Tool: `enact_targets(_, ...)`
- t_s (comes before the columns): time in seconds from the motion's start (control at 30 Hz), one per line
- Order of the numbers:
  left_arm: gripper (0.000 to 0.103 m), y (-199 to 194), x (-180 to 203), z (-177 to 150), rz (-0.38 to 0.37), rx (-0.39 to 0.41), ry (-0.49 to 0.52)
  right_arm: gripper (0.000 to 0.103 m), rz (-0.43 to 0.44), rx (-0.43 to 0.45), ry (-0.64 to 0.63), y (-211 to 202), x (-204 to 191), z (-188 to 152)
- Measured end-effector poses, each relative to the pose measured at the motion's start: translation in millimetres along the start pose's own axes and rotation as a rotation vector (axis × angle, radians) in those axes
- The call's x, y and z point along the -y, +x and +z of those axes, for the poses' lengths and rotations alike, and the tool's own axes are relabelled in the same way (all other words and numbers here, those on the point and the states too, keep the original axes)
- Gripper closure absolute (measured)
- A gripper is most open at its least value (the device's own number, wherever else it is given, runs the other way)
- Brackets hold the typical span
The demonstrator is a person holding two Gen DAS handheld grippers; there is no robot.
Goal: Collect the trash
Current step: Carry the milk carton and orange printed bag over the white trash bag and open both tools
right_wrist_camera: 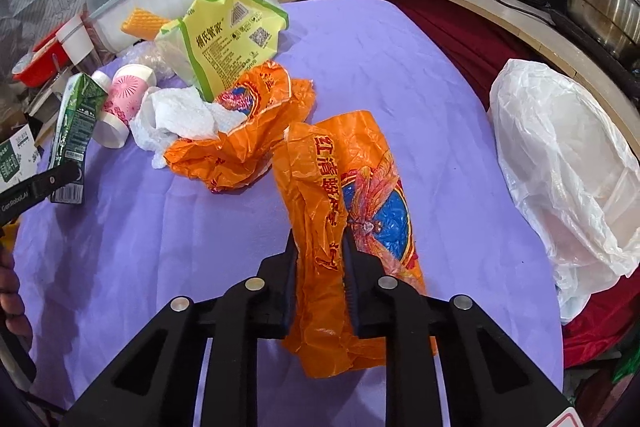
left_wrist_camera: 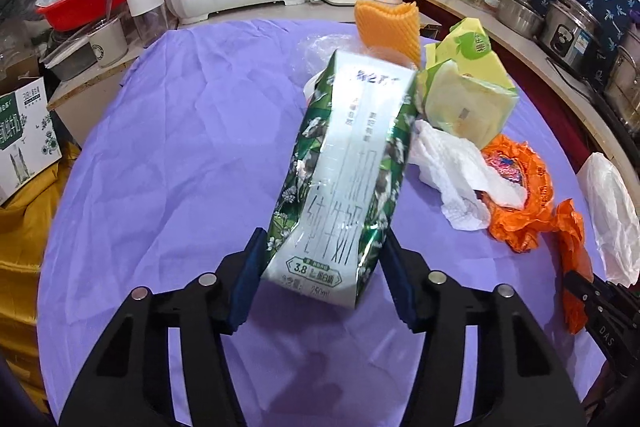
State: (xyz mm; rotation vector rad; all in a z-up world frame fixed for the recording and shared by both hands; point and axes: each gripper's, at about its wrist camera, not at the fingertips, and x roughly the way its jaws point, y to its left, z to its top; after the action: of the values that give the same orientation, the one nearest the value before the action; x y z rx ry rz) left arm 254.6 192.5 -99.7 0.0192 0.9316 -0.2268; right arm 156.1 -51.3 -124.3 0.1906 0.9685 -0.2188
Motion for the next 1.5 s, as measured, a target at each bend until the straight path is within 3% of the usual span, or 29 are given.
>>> enact_targets(0.33,0.054,-49.4,22.5,-10.1,-0.022,0.061,0.013,0.086,0.031,0.079,0.015,-43.9,8.7,2.9)
enact_targets(0.63,0.054,-92.8,67.1,-10.9,-0.077,0.116,0.072,0.086,0.055,0.15,0.043,-82.7,28.7,4.3)
enact_targets(1.1,0.054,-130.2,199.1,-4.8,-0.251,0.165,0.237,0.086,0.022,0.246,0.182,-125.0,112.5,-2.6)
enact_targets(1.5,0.054,-126.1,317.5,-14.5,-0.355,0.136,0.374,0.085,-0.066,0.285,0.306,-143.5,212.5,-11.2)
